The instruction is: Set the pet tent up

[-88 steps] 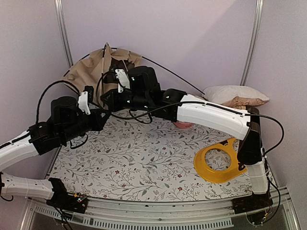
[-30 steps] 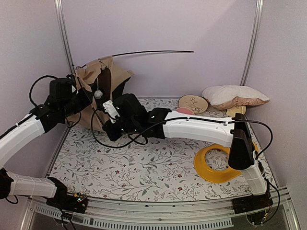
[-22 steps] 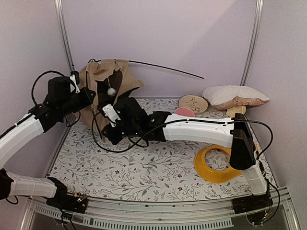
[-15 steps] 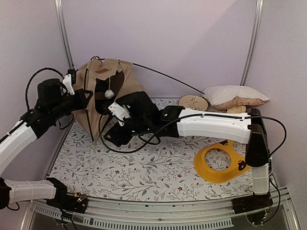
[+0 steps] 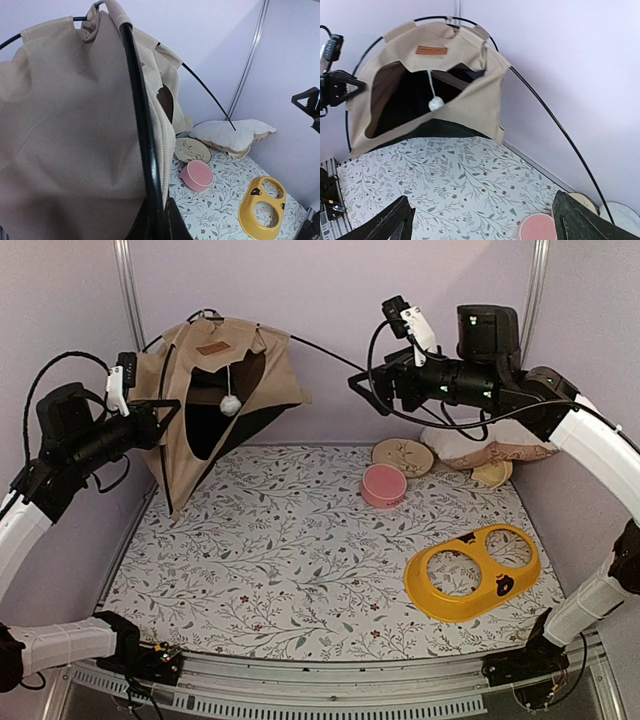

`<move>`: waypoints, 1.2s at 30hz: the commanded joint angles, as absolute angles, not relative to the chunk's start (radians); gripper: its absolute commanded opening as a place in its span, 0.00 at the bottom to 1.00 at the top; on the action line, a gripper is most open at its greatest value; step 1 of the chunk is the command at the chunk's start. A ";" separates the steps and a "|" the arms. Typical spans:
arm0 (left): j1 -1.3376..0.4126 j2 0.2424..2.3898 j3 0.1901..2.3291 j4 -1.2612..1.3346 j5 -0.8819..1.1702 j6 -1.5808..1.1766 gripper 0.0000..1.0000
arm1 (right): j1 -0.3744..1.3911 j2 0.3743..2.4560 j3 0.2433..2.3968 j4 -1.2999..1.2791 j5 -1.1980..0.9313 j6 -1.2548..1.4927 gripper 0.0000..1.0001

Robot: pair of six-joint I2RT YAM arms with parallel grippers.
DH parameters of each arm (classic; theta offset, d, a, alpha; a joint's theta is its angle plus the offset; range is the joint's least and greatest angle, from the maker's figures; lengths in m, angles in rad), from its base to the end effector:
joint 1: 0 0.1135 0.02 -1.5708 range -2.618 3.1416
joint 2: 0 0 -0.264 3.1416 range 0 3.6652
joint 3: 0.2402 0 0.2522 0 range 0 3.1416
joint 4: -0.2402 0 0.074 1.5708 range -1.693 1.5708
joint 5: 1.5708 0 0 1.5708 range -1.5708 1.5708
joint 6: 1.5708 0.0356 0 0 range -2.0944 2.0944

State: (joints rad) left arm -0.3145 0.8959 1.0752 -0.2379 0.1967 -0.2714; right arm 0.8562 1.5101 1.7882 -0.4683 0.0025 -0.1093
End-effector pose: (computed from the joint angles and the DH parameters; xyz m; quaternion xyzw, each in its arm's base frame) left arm 0.1824 -0.0667 0.4160 0.0830 0.7224 -0.2656 0.6331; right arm 0.2168 0.2497 0.4812 -0.3572 0.6833 0.2314 0.5932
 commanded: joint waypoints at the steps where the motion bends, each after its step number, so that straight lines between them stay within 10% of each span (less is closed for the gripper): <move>1: -0.295 0.908 1.195 -0.234 0.298 -0.155 0.00 | 0.733 1.397 1.704 -0.572 0.023 -0.147 0.99; 15: -0.170 1.047 1.495 -0.512 0.567 0.030 0.00 | 0.303 1.284 1.617 -0.724 -0.275 -0.114 0.98; 36: 0.080 1.388 1.624 -0.467 1.174 0.136 0.00 | 0.304 0.935 1.302 -0.869 -0.492 0.248 0.93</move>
